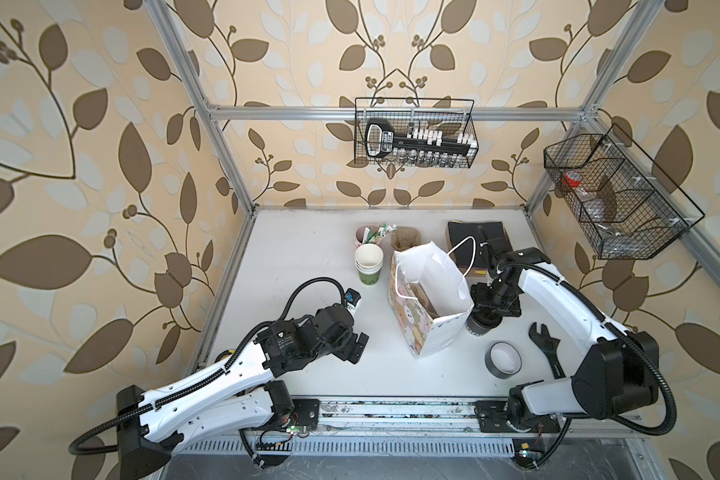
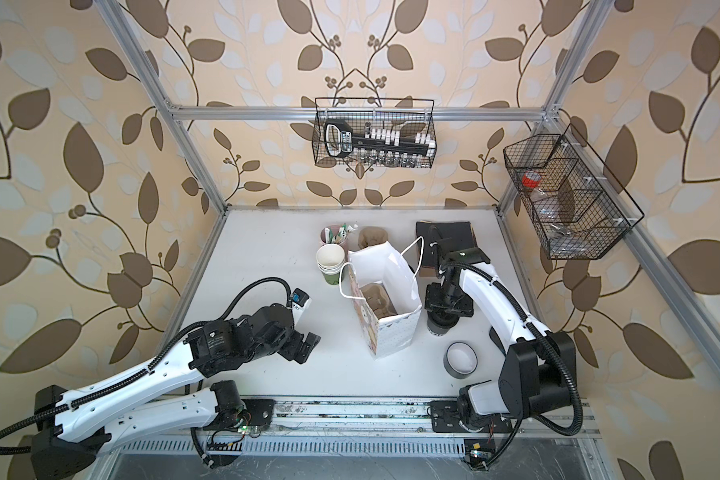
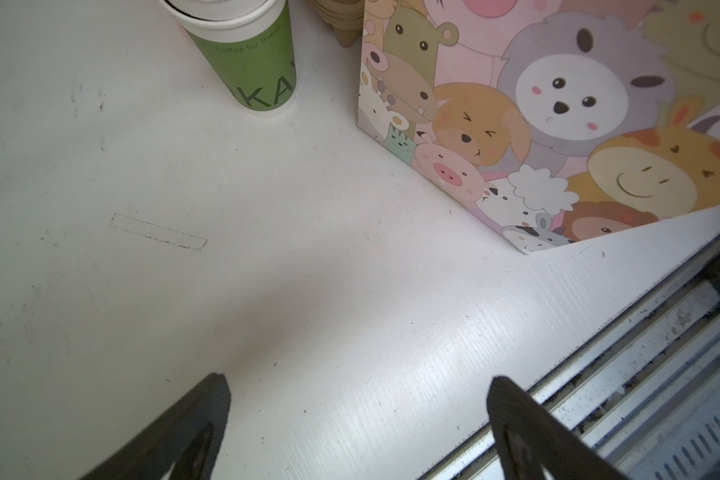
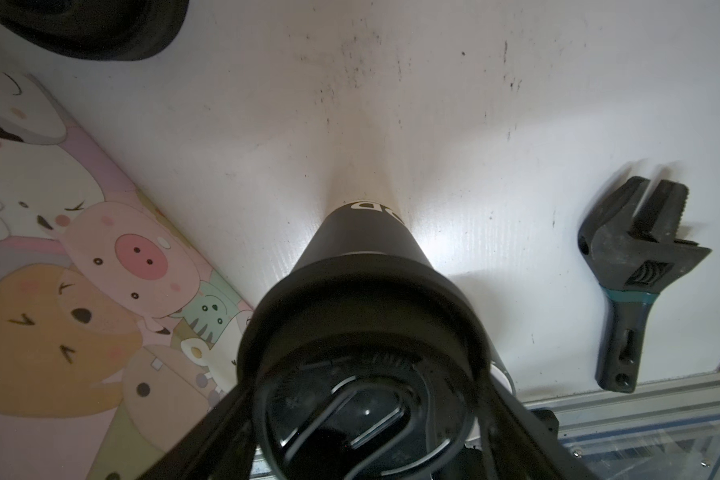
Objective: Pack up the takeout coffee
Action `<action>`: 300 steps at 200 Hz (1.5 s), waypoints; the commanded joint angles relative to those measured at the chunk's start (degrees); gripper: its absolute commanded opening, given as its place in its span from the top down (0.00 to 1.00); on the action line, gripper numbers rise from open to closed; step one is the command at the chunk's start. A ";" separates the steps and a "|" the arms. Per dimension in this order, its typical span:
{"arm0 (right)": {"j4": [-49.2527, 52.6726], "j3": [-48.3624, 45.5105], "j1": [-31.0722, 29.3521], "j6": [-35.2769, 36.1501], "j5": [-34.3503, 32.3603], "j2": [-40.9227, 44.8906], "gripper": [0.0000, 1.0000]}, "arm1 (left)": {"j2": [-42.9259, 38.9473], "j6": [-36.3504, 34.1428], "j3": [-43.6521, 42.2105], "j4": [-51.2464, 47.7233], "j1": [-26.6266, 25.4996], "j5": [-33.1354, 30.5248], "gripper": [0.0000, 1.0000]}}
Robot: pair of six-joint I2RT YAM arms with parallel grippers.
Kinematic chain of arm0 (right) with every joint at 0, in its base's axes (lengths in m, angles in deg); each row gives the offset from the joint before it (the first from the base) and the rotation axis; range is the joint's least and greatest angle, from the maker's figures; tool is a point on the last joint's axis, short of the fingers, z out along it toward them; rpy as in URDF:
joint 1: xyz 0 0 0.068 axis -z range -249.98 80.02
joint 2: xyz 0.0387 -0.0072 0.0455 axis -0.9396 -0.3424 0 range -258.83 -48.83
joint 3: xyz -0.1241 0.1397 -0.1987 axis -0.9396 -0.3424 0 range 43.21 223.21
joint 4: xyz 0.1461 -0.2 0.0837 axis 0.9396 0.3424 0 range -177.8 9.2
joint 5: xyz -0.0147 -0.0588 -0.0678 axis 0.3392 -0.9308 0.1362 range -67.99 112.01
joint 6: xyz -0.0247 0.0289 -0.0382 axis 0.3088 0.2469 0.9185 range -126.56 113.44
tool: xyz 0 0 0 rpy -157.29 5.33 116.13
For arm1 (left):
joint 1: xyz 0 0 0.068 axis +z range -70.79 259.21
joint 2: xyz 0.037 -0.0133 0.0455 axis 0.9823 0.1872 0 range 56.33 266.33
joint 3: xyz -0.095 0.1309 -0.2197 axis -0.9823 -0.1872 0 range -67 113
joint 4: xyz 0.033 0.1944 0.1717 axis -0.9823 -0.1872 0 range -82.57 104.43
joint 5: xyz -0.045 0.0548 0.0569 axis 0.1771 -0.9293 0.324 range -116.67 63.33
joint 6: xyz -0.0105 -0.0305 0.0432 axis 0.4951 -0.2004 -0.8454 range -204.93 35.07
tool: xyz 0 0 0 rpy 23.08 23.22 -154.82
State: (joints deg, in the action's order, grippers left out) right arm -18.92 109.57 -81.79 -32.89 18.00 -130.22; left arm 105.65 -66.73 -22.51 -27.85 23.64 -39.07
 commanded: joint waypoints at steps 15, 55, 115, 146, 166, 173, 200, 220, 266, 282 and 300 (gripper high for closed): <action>3.96 -0.85 0.12 0.23 1.06 -0.60 0.19 | 0.07 0.30 2.44 -0.61 -0.59 -0.53 0.01; 4.34 -0.38 -0.03 0.57 2.79 -1.13 0.19 | 0.03 0.24 2.44 -0.70 -0.59 -0.52 0.01; 4.30 0.12 -0.07 0.75 2.96 -2.33 0.21 | 0.12 0.28 2.44 -0.78 -0.59 -0.43 0.01; 4.29 0.10 -0.34 0.93 3.13 -2.46 0.23 | 0.23 0.35 2.52 -0.78 -0.59 -0.43 0.01; 4.28 0.11 -0.39 0.84 2.91 -2.25 0.25 | 0.21 0.30 2.56 -0.78 -0.59 -0.44 0.01; 4.32 0.16 -0.24 0.92 3.19 -2.14 0.27 | 0.28 0.35 2.51 -0.86 -0.59 -0.45 0.01; 5.14 0.51 -0.22 0.67 2.52 -0.86 0.27 | 0.18 0.35 2.53 -0.87 -0.59 -0.52 0.01; 6.22 1.39 0.12 0.66 2.51 0.78 0.27 | 0.25 0.35 2.55 -0.87 -0.59 -0.40 0.01; 10.59 4.51 -1.62 0.15 2.08 5.12 0.27 | 0.38 0.31 2.77 -1.09 -0.60 -0.38 0.01; 11.60 4.56 -1.89 -0.20 2.73 6.85 0.28 | 0.22 0.34 2.83 -1.05 -0.59 -0.51 0.01; 13.09 8.16 -1.89 -0.65 2.63 9.29 0.28 | 0.14 0.34 2.74 -1.05 -0.59 -0.49 0.01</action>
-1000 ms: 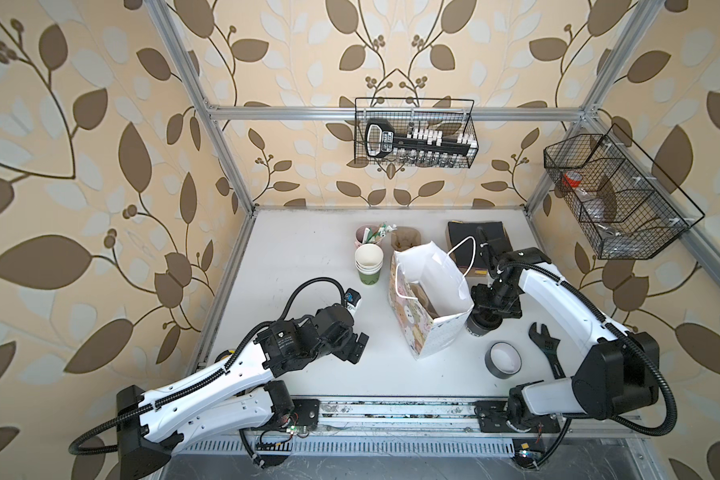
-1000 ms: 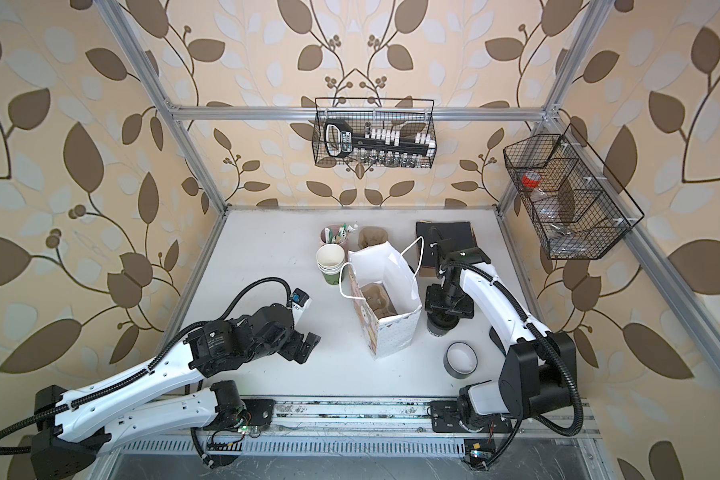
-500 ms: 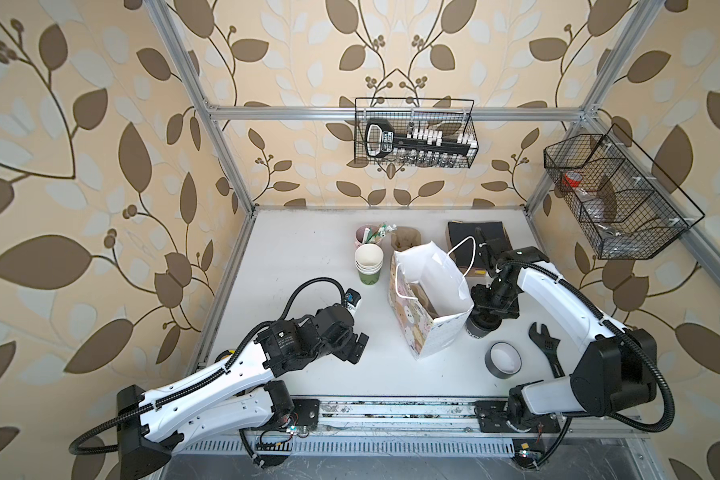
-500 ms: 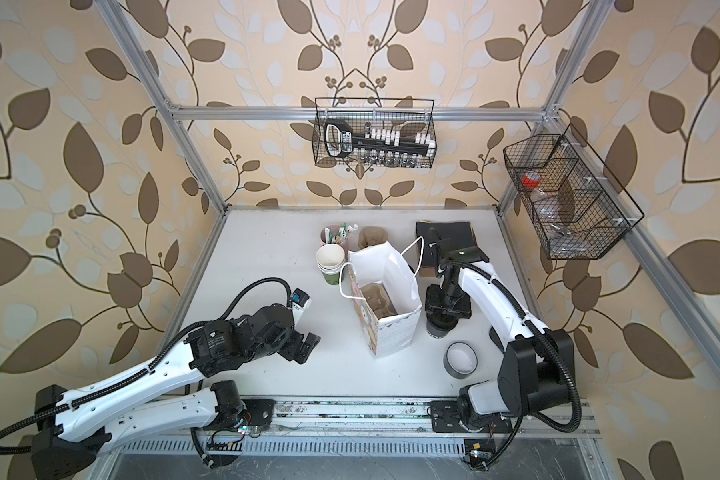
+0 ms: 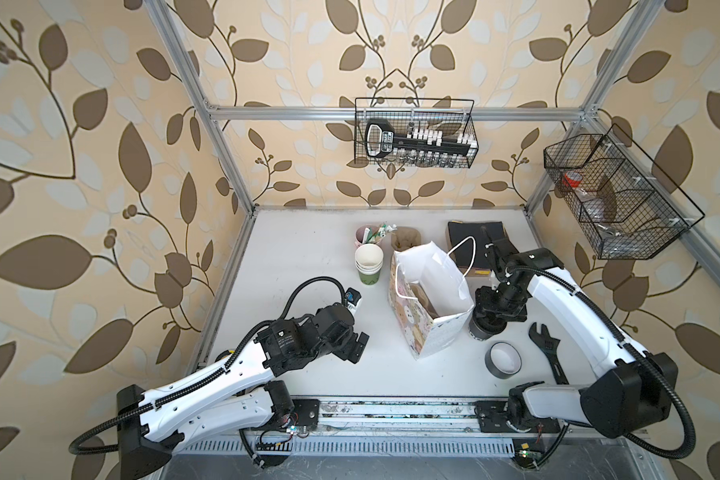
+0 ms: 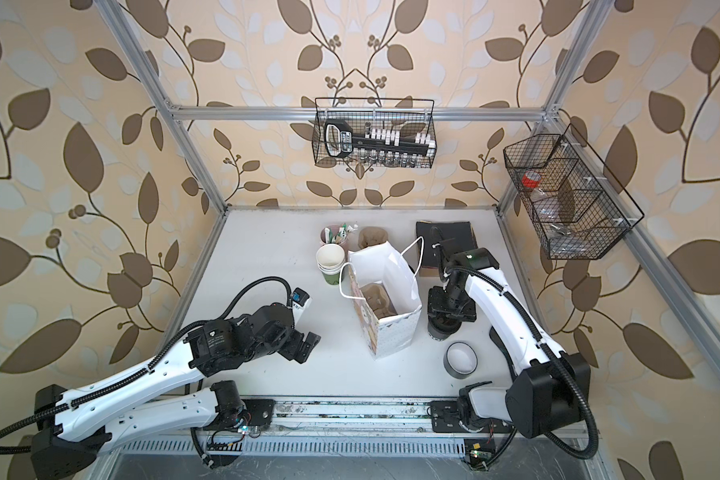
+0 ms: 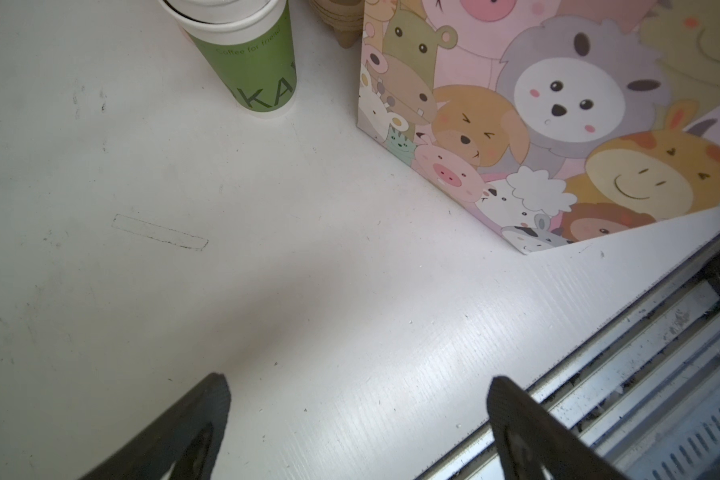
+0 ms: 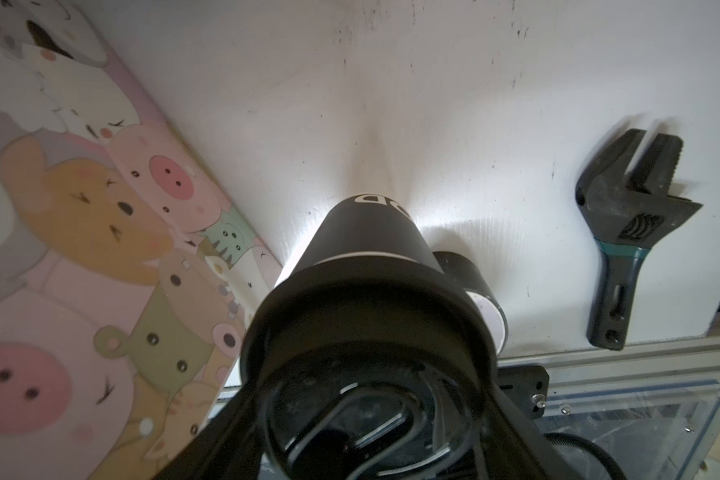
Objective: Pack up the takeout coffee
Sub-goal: 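Raise the held black lid high and swing it over the gift bag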
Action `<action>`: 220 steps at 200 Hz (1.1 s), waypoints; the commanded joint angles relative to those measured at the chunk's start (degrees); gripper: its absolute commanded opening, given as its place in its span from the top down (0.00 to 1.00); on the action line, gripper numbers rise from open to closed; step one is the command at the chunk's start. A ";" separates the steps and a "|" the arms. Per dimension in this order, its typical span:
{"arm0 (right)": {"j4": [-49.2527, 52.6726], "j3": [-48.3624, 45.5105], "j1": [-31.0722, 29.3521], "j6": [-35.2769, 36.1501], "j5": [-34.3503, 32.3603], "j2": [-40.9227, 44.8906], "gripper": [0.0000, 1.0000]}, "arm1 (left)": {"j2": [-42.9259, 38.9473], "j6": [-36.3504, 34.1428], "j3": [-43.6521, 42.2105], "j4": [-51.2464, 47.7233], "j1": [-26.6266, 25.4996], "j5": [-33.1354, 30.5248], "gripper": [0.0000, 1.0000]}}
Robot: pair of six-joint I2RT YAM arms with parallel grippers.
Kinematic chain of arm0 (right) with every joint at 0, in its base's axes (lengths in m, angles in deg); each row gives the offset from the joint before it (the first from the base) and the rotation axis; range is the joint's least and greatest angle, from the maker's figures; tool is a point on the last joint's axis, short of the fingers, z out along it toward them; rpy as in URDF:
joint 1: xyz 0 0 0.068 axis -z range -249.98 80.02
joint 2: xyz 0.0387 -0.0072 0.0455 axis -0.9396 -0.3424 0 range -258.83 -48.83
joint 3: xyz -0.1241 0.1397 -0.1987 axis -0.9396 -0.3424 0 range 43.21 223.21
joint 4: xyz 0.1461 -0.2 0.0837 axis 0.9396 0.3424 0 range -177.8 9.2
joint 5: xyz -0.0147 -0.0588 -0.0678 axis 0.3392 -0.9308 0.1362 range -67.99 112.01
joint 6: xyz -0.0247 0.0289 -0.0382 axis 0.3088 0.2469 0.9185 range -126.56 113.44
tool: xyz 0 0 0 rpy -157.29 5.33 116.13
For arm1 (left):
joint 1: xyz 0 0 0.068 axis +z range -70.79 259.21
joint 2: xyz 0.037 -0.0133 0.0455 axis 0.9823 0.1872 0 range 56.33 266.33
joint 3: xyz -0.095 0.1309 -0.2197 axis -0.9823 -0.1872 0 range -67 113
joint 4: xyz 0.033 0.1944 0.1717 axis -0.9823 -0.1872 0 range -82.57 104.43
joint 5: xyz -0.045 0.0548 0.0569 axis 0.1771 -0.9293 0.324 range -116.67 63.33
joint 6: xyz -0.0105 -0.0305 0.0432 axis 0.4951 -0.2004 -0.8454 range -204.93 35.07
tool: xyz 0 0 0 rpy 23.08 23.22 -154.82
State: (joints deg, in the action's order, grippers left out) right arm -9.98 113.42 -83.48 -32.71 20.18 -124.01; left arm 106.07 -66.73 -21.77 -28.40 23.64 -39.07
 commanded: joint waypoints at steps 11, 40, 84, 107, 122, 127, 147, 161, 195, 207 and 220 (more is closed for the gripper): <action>5.23 6.25 -0.30 -1.13 0.69 4.31 0.28 | -0.24 0.37 2.03 -0.46 -0.59 -0.41 0.01; 9.13 12.68 -0.56 -1.49 1.23 6.33 0.28 | -0.12 0.29 2.05 -0.59 -0.59 -0.43 0.01; 12.36 21.87 -1.16 -1.92 2.86 8.61 0.29 | -0.26 0.34 2.05 -0.59 -0.59 -0.59 0.01; 12.28 24.10 -1.14 -1.97 4.58 9.83 0.30 | -0.31 0.35 1.97 -0.57 -0.59 -0.76 0.01; 12.31 26.50 -1.10 -1.85 4.81 10.56 0.30 | -0.31 0.31 1.97 -0.51 -0.59 -0.74 0.01; 12.33 27.56 -1.15 -1.78 4.90 10.81 0.30 | -0.27 0.30 1.96 -0.50 -0.59 -0.78 0.01; 12.27 31.28 -1.10 -1.89 6.33 11.37 0.30 | -0.15 0.34 1.98 -0.41 -0.58 -0.60 0.01; 12.27 33.65 -1.12 -1.99 7.48 11.82 0.30 | -0.04 0.35 1.99 -0.50 -0.59 -0.78 0.01; 12.27 39.32 -1.16 -0.68 7.36 12.76 0.29 | -0.08 0.35 1.99 -0.41 -0.59 -0.74 0.01; 12.18 41.12 -1.26 -0.41 7.53 13.33 0.29 | -0.13 0.30 1.89 -0.37 -0.59 -0.78 0.01; 12.18 42.42 -1.56 -0.30 7.92 13.74 0.28 | 0.01 0.24 1.98 -0.33 -0.59 -0.78 0.01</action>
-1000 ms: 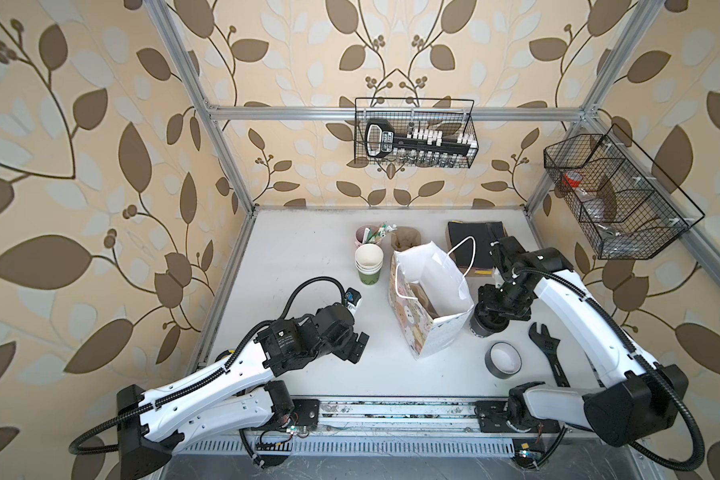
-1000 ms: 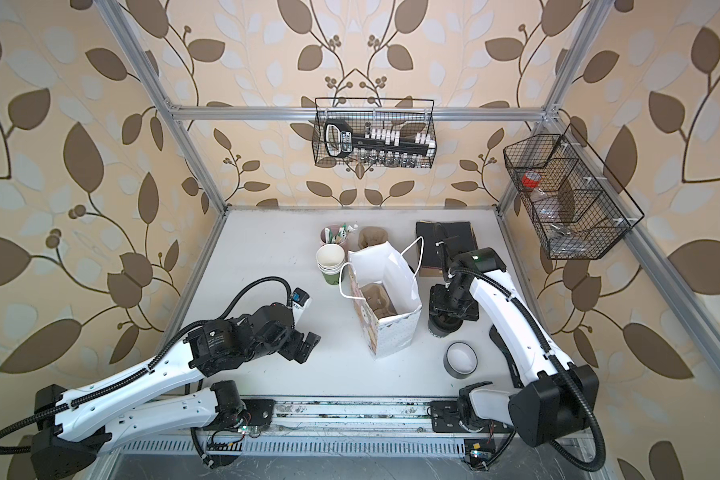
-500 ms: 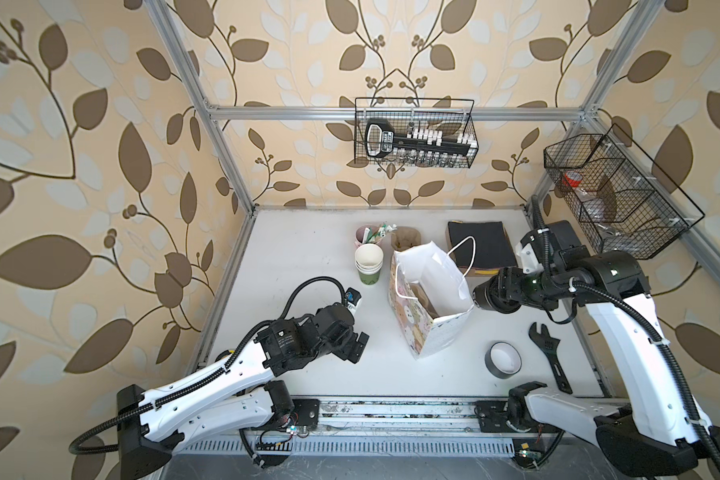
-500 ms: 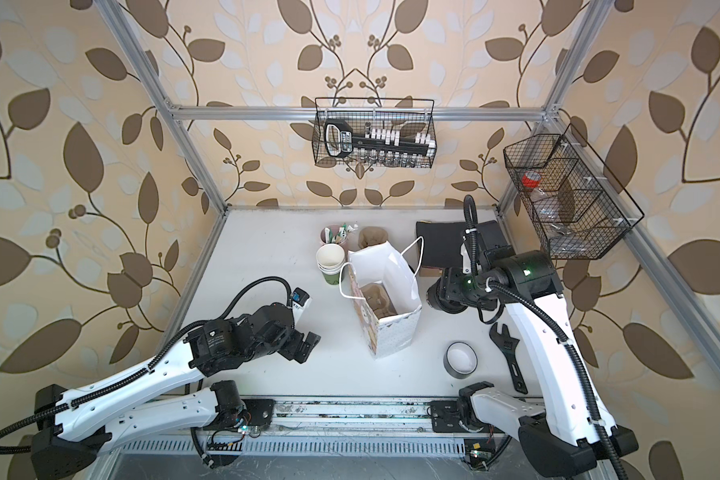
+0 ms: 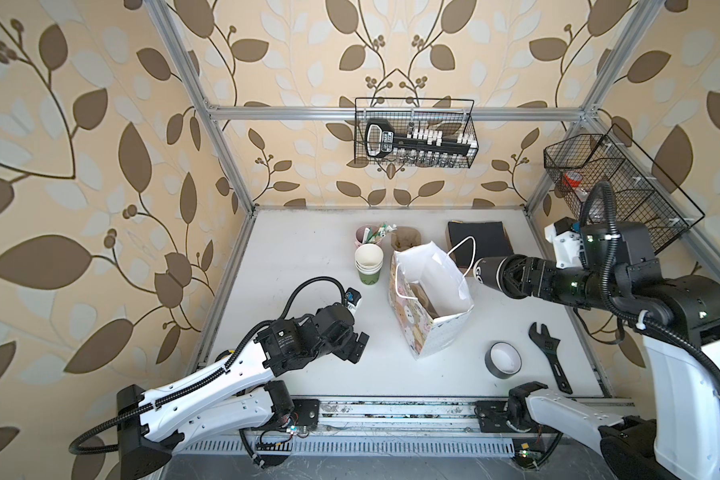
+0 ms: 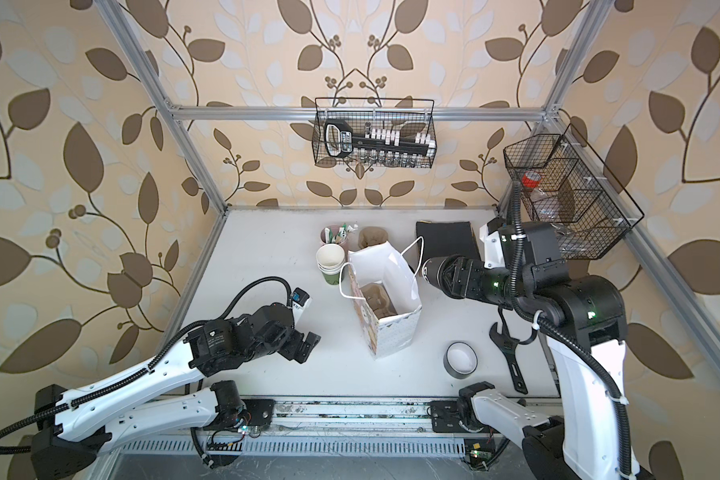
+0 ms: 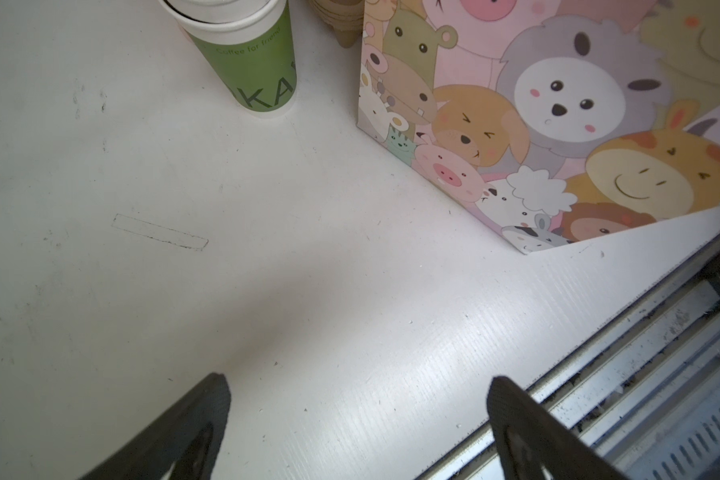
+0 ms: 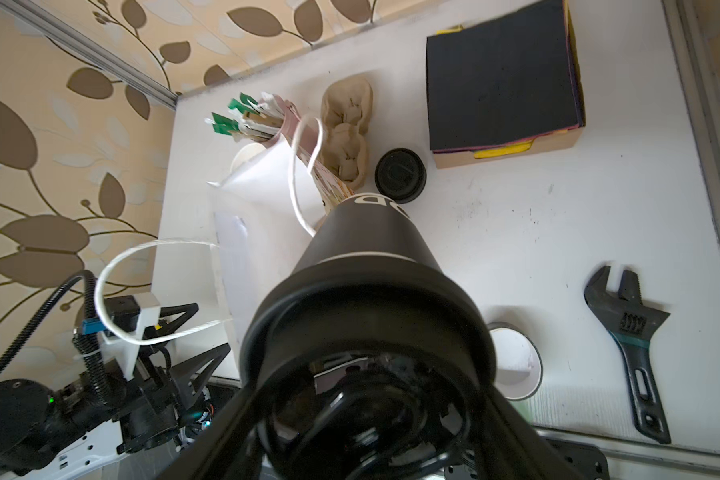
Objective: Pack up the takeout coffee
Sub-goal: 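Raise the held black lid high and swing it over the gift bag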
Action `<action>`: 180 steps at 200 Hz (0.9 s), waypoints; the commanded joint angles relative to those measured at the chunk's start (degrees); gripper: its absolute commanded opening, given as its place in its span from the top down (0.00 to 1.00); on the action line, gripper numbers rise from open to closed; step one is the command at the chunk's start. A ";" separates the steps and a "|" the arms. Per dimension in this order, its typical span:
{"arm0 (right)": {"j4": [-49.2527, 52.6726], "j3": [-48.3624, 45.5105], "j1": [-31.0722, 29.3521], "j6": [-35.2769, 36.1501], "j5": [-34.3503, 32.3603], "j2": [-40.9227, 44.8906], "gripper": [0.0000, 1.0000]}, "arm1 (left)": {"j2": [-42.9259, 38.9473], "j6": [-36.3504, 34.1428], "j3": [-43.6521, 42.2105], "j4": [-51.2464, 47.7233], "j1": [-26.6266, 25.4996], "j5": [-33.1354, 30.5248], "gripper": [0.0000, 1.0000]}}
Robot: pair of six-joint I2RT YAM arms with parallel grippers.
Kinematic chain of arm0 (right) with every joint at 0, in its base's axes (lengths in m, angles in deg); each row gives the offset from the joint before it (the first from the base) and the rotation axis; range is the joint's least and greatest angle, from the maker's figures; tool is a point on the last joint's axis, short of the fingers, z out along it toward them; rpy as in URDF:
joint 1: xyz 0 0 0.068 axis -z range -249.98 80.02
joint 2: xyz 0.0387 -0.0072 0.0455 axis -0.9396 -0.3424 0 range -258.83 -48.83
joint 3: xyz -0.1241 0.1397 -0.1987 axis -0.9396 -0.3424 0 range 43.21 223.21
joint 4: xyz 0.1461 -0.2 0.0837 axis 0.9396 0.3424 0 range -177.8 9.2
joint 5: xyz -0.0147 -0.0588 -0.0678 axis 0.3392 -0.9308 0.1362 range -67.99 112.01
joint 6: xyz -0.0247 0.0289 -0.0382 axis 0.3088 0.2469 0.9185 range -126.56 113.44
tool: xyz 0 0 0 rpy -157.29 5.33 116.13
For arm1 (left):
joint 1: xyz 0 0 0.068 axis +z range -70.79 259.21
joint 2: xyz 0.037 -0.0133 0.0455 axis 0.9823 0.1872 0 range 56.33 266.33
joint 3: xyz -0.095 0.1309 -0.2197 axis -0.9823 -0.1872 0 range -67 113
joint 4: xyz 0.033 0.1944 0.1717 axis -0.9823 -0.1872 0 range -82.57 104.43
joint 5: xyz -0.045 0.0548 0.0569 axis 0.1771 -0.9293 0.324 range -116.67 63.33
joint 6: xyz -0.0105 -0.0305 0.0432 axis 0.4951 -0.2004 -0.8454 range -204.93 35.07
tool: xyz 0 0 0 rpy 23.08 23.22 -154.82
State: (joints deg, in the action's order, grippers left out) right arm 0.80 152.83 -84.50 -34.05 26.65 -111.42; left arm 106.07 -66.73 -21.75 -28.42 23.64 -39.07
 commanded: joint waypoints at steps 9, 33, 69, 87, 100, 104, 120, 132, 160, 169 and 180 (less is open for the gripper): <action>1.40 3.64 -0.64 0.95 2.12 1.17 0.28 | 0.12 0.25 1.96 -0.31 -0.59 -0.63 0.01; 1.32 5.05 -1.94 0.62 4.24 0.23 0.27 | 0.44 0.23 2.03 -0.30 -0.59 -0.77 0.01; 1.23 6.74 -9.59 -2.56 0.45 -2.83 0.28 | 0.28 0.24 1.96 -0.30 -0.59 -1.04 0.01; 1.30 7.29 -18.05 -5.37 -6.20 -4.70 0.29 | 0.29 0.35 1.95 -0.30 -0.59 -1.21 0.01; 1.32 7.58 -23.05 -7.39 -9.97 -6.17 0.28 | 0.38 0.41 1.86 -0.30 -0.59 -1.30 0.01; 1.39 7.46 -23.83 -7.81 -10.37 -6.63 0.29 | 0.41 0.47 1.78 -0.30 -0.59 -1.31 0.01; 1.32 6.19 -25.09 -8.07 -11.15 -7.87 0.29 | 0.63 0.69 1.77 -0.31 -0.59 -1.13 0.01; 1.32 5.32 -25.68 -8.02 -12.66 -8.52 0.29 | 0.80 0.76 1.80 -0.35 -0.59 -1.05 0.01; 1.32 5.20 -26.57 -8.11 -13.81 -9.42 0.29 | 1.20 0.85 1.84 -0.39 -0.59 -0.78 0.01; 1.35 5.29 -27.10 -8.11 -14.17 -9.92 0.29 | 1.33 0.88 1.82 -0.39 -0.59 -0.78 0.01; 1.36 5.09 -27.94 -8.04 -13.98 -10.74 0.29 | 1.58 0.83 1.92 -0.39 -0.59 -0.62 0.01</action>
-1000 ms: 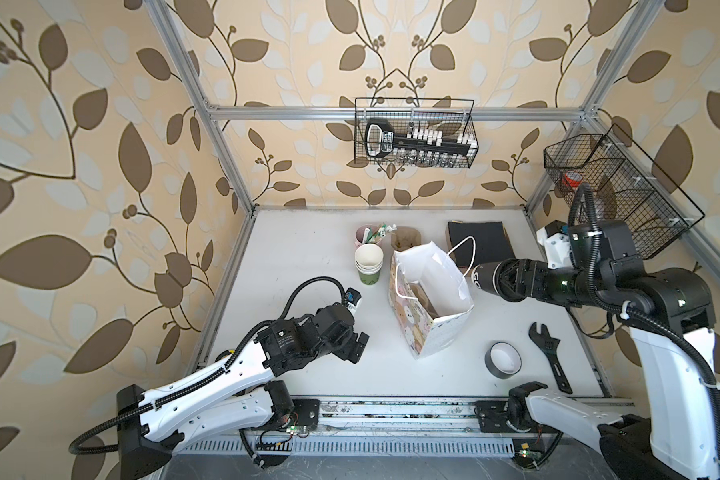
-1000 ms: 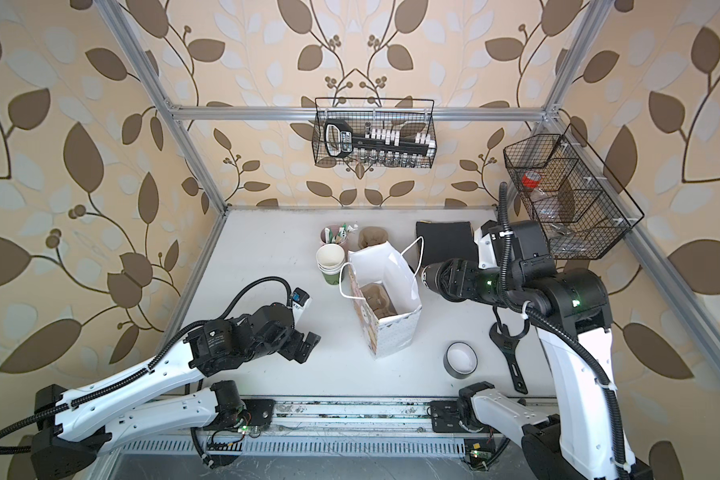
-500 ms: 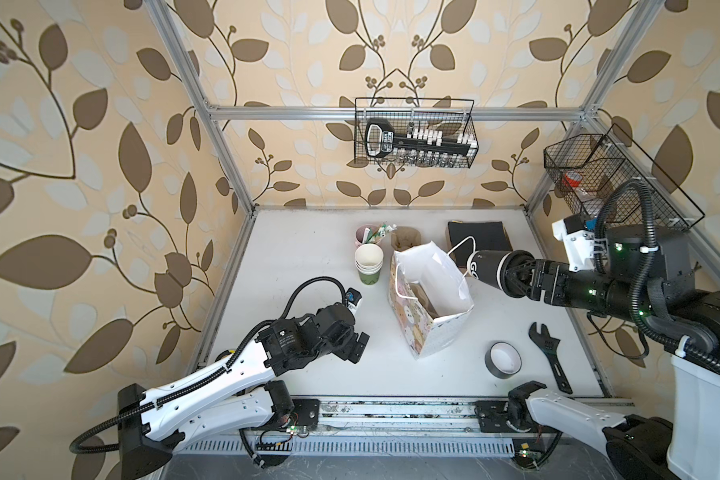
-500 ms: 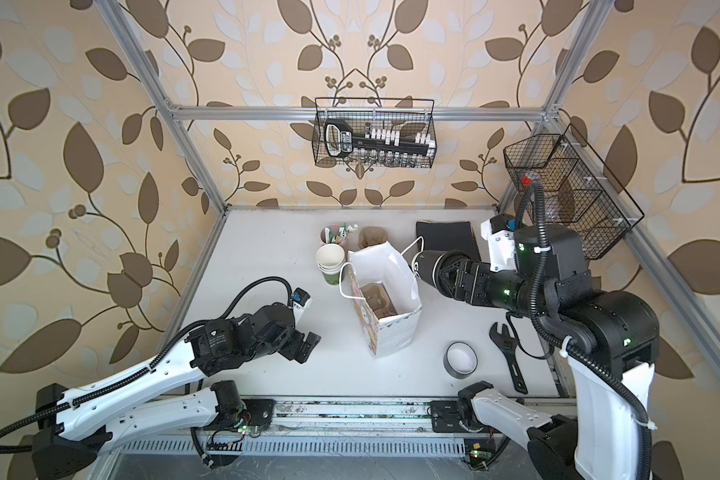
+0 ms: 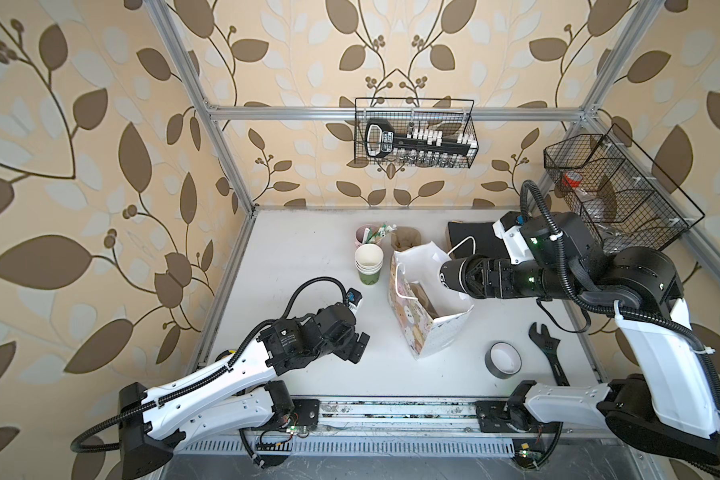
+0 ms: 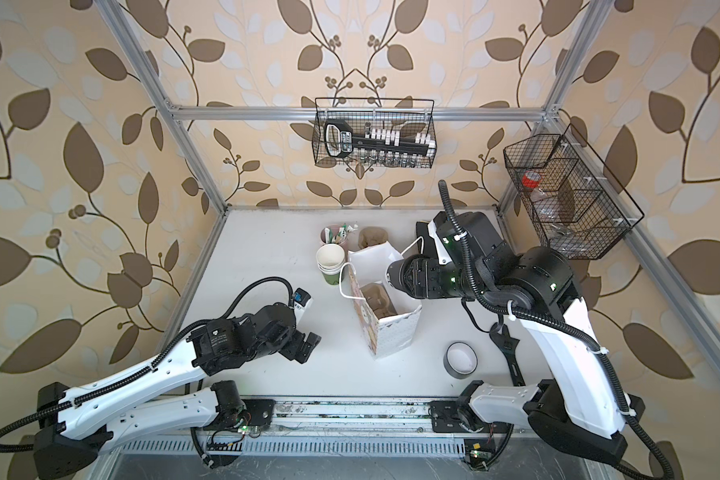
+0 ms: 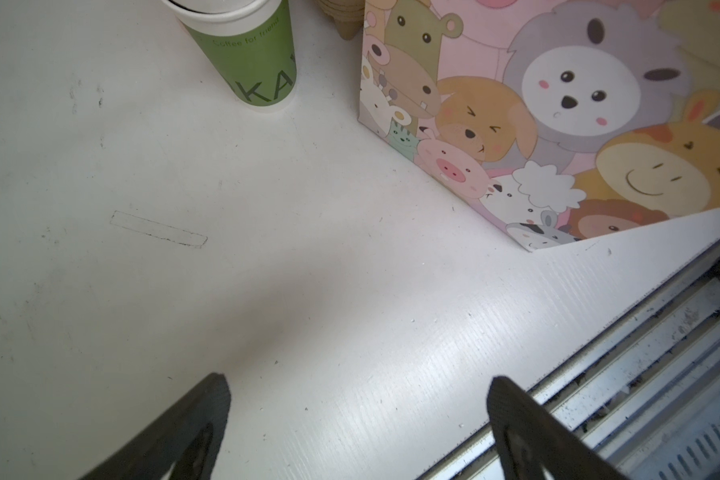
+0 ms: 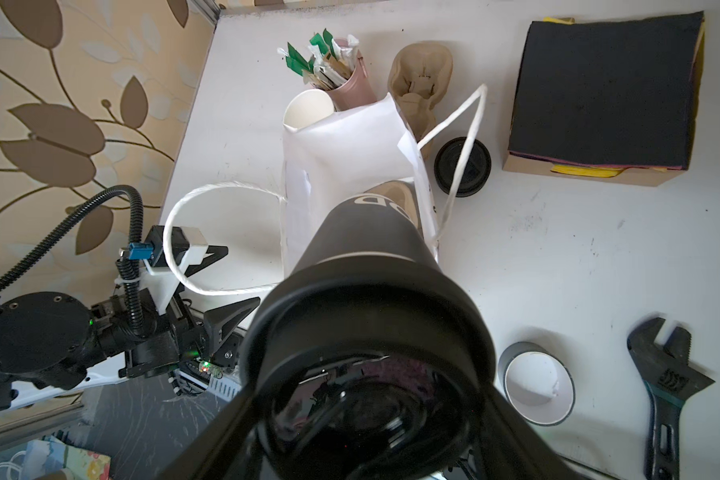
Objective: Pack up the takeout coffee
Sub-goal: 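Raise the held black lid high and swing it over the gift bag, then lower the black lid into the gift bag toward the pulp carrier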
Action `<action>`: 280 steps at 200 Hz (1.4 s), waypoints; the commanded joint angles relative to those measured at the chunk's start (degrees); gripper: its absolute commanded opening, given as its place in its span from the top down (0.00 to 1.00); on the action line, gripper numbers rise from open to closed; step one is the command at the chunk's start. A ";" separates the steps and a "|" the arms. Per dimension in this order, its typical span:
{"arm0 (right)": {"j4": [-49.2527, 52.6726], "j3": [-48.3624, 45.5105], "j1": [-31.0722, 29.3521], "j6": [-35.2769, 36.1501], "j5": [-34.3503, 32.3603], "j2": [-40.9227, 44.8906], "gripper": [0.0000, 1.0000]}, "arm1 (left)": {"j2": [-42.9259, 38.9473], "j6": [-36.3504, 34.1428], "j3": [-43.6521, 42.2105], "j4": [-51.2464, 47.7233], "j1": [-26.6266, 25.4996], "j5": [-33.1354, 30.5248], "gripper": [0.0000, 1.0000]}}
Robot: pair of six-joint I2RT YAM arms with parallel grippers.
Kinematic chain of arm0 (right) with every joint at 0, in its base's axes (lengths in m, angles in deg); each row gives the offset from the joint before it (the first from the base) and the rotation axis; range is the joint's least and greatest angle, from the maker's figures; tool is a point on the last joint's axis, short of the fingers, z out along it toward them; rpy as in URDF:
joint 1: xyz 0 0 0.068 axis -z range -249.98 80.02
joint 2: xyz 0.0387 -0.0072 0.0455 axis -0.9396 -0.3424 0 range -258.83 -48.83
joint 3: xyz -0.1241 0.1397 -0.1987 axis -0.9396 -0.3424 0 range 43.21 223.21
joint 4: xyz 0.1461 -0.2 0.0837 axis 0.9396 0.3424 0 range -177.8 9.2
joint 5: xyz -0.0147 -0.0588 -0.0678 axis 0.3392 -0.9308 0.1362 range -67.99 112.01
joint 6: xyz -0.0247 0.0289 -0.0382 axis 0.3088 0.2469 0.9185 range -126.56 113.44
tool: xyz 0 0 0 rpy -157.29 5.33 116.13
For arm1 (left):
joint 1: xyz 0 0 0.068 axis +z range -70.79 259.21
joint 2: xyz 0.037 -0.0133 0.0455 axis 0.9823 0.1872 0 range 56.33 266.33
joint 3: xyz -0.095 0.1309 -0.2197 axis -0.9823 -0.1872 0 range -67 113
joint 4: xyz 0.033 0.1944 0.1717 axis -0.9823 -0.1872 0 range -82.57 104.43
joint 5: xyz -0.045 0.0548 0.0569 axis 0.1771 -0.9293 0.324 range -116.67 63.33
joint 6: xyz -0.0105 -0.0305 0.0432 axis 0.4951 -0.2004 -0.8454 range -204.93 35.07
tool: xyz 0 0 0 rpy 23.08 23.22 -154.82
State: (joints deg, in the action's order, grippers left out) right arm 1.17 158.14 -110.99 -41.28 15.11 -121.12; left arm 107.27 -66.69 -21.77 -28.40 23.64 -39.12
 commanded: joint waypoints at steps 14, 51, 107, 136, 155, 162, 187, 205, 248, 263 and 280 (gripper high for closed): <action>1.03 -0.69 -2.49 -0.90 -1.98 -2.51 0.29 | 0.65 0.83 2.05 -0.41 -0.59 -0.56 0.01; 1.19 -1.96 -3.07 0.20 -1.04 -5.35 0.30 | 0.32 0.87 1.92 -0.44 -0.59 -0.74 0.01; 1.21 -3.42 -3.02 1.79 -0.27 -9.97 0.30 | 0.48 0.87 1.96 -0.41 -0.59 -0.69 0.01; 1.21 -3.73 -2.95 3.13 0.56 -12.87 0.31 | 0.39 0.87 1.97 -0.41 -0.57 -0.59 0.01; 1.21 -4.41 -2.84 3.77 0.57 -14.52 0.31 | 0.31 0.92 1.87 -0.41 -0.59 -0.71 0.01; 1.21 -4.66 -2.84 4.10 0.61 -15.27 0.32 | 0.31 0.90 1.88 -0.41 -0.59 -0.73 0.01; 1.21 -5.56 -2.88 4.83 0.27 -17.03 0.32 | 0.36 0.87 1.87 -0.41 -0.59 -0.74 0.01; 1.21 -5.94 -2.84 5.19 -0.18 -18.02 0.31 | 0.30 0.92 1.85 -0.46 -0.59 -0.71 0.01; 1.22 -6.63 -3.02 5.92 -0.25 -20.66 0.31 | 0.35 0.96 1.94 -0.41 -0.59 -0.83 0.01; 1.21 -7.54 -3.02 5.98 -0.66 -21.37 0.31 | 0.14 1.01 1.88 -0.41 -0.59 -0.85 0.01; 1.14 -8.73 -3.10 5.99 -1.02 -22.15 0.31 | 0.13 0.96 1.83 -0.41 -0.59 -0.82 0.01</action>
State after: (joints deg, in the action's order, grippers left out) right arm 1.11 151.15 -113.75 -36.04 15.09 -141.87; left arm 108.08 -66.62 -21.75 -28.40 23.64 -39.12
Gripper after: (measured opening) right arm 0.689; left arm 0.989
